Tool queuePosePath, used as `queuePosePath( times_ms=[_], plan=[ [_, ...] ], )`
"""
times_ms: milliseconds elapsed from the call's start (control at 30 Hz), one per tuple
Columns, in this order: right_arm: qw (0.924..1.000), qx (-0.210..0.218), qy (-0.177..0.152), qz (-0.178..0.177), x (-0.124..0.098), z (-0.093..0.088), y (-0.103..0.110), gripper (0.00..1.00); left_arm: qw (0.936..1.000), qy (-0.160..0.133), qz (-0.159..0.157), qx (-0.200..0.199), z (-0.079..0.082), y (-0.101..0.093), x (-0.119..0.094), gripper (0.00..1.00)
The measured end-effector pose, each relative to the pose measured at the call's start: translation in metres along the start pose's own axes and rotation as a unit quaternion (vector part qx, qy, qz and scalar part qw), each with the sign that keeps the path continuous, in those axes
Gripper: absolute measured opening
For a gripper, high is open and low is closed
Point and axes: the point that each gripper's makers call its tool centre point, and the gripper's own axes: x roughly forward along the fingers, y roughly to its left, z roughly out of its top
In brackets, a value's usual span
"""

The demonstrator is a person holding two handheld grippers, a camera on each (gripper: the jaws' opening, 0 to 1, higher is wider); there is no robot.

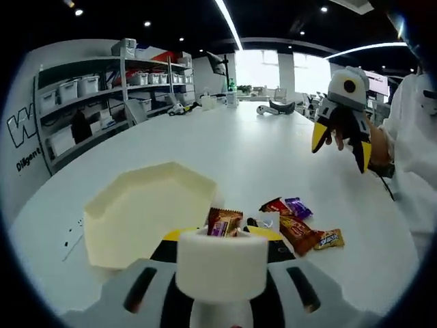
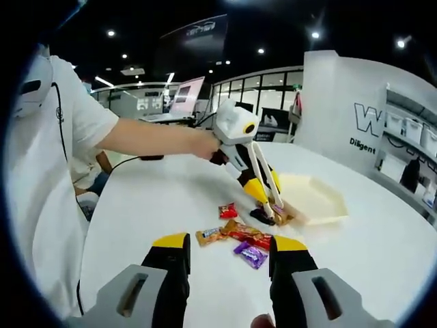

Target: Place the target food into the container with the food tongs after gripping and lifting it, then release it inside without dropping or visibly crushing the food.

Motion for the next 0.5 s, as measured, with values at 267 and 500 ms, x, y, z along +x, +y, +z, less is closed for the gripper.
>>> queuePosePath(
  times_ms=[267,500],
  plan=[
    [1.0,0.0,0.001,0.0,-0.0005,-0.0012,0.0001,0.42,1.0,0.003,-0.001,0.002,0.0005,-0.0027,0.0008,0.22],
    [1.0,0.003,0.002,0.0,-0.0004,-0.0034,0.0001,0.41,1.0,0.003,0.0,0.006,0.0007,-0.0062,0.0019,0.2]
  ],
)
